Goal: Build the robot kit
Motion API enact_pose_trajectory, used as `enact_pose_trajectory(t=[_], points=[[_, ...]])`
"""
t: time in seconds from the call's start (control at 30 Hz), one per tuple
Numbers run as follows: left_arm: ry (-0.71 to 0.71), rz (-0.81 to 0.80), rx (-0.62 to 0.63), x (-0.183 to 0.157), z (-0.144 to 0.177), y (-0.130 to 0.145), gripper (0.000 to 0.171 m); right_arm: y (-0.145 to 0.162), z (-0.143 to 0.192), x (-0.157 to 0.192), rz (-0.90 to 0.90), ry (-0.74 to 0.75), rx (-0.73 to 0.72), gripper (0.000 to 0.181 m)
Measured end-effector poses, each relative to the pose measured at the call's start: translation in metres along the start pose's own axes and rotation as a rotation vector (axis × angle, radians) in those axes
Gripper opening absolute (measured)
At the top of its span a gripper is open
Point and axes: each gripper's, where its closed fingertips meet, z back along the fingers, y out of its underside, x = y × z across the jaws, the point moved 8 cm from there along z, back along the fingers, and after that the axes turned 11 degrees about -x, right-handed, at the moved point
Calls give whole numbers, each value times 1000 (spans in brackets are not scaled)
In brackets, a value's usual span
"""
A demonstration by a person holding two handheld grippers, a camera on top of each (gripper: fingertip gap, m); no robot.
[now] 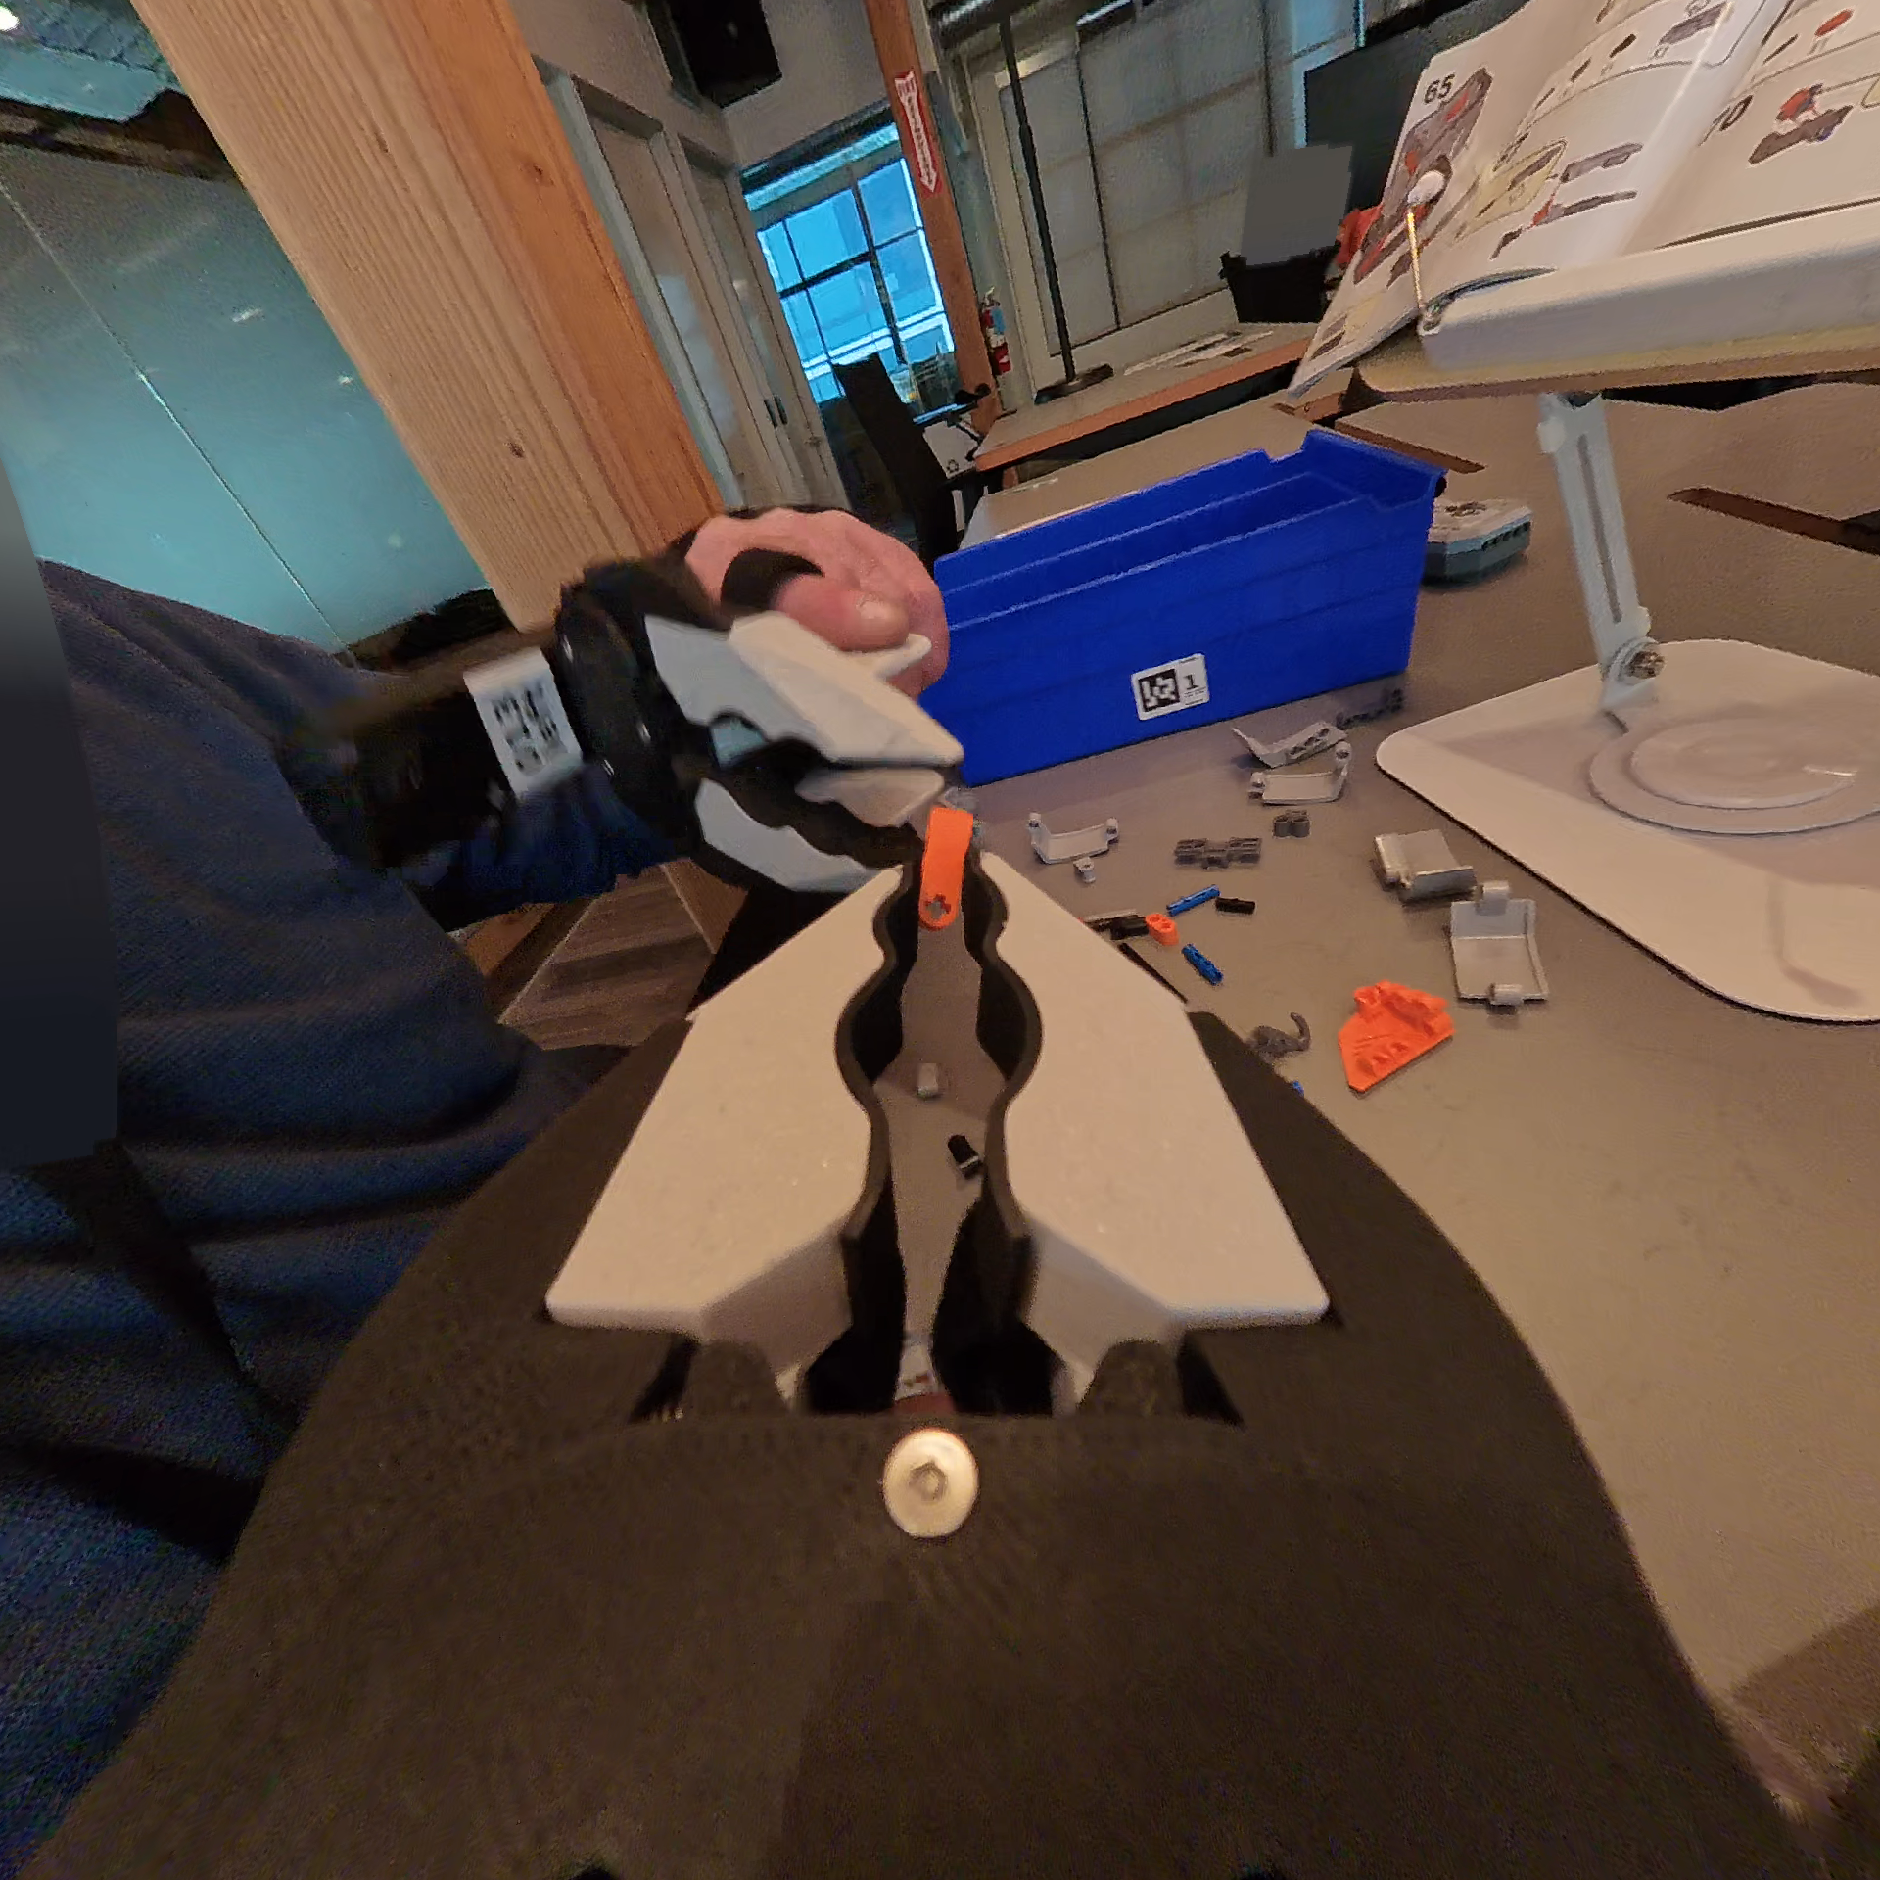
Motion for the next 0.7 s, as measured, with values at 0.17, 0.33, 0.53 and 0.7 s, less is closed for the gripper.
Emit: enact_pose_trajectory(t=[0.17,0.33,0.53,0.7], points=[[293,478,89,-2,20,24,26,4,1,-2,40,18,28,6],[322,667,84,-19,19,35,24,4,-2,0,17,0,1,6],[217,937,-93,-12,-4,16,23,0,-6,7,11,-43,-104,6],[176,1194,-287,0,-13,7,24,-4,-8,16,98,-68,-145,6]])
